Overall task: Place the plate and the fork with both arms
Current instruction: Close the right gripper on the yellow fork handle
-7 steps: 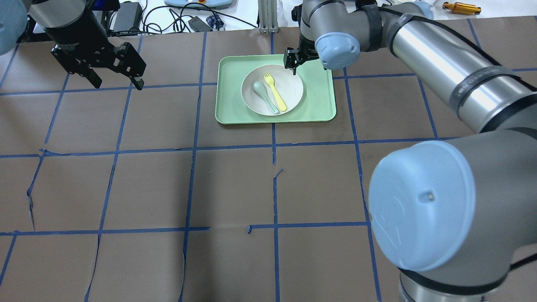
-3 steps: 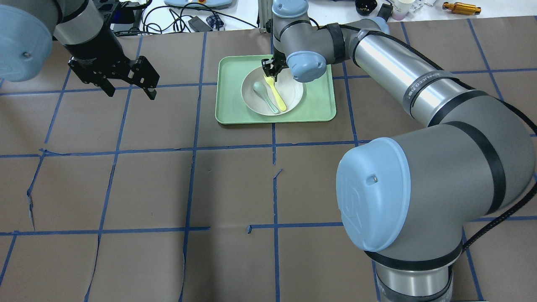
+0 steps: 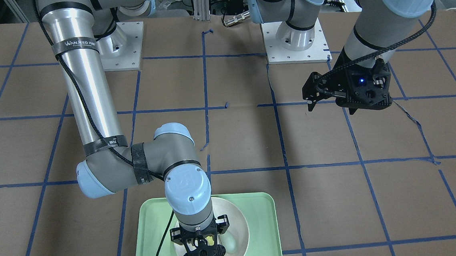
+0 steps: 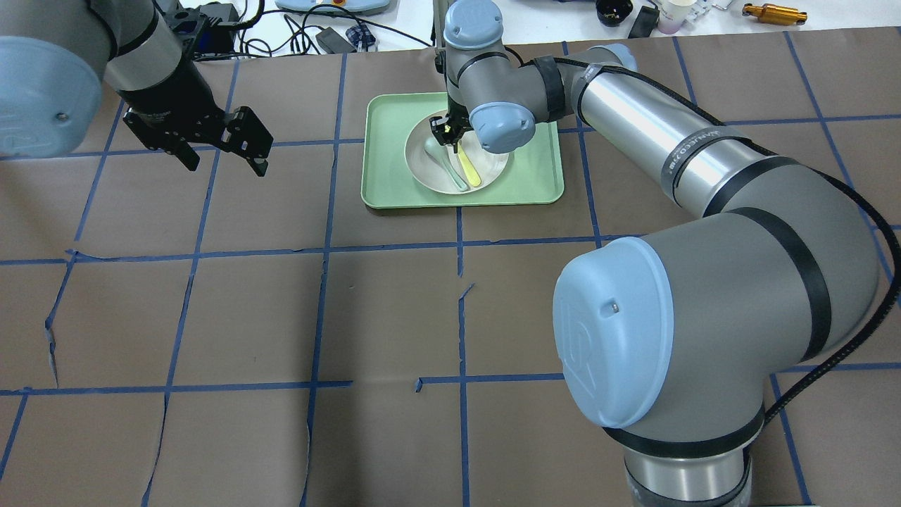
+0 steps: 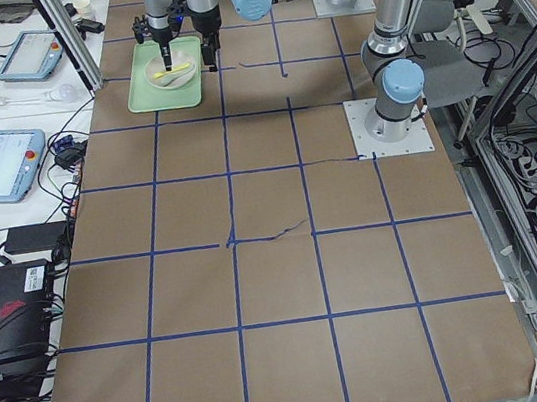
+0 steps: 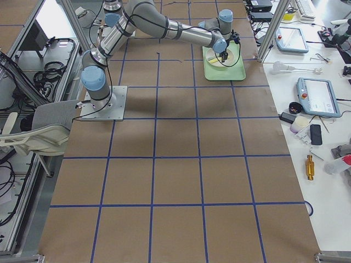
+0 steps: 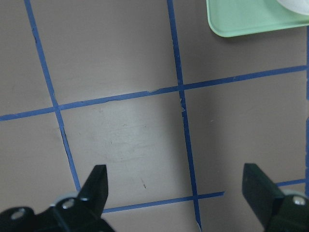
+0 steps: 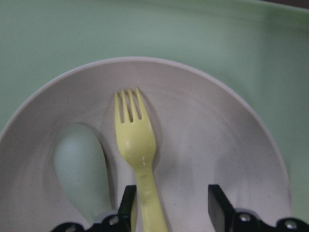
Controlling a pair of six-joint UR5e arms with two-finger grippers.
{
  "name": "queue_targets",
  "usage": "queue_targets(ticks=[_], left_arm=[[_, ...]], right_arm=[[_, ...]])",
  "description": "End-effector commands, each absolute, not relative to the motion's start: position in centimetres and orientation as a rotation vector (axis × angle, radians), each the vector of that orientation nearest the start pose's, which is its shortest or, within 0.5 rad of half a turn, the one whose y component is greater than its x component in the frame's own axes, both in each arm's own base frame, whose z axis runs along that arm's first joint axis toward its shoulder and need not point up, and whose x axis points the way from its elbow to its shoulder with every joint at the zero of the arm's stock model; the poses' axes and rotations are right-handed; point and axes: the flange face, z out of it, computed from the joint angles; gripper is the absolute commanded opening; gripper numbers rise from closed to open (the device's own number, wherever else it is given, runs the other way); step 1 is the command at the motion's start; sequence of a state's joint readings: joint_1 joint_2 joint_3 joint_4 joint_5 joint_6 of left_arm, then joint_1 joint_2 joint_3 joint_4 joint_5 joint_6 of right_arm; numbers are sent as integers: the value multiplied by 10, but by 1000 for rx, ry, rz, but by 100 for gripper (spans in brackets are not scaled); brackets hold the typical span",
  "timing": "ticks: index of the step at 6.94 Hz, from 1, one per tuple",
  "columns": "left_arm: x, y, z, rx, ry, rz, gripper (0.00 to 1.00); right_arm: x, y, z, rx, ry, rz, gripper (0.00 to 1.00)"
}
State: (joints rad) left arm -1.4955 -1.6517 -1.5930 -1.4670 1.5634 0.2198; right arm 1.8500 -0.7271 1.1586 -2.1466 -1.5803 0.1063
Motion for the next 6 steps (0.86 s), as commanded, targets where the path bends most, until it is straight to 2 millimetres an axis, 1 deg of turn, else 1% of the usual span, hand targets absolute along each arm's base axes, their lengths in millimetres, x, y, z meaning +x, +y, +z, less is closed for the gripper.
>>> queue_targets(ticks=[1, 2, 4, 5, 6], left_arm=[[-95, -531, 441, 227, 3142, -7, 100], [-92, -530, 439, 224, 3136, -6, 100], [-85, -531, 434, 208, 3141, -2, 100], [-88, -528, 431, 227, 3143, 7, 100], [-89, -526, 432, 231, 3135, 7, 100]], right_arm=[[348, -712, 185, -280, 3104, -219, 56], [348, -711, 184, -281, 3105, -217, 56], [348, -710, 187, -283, 3103, -222, 44], [348, -710, 186, -283, 3104, -219, 33], [348, -710, 187, -283, 3103, -222, 28]])
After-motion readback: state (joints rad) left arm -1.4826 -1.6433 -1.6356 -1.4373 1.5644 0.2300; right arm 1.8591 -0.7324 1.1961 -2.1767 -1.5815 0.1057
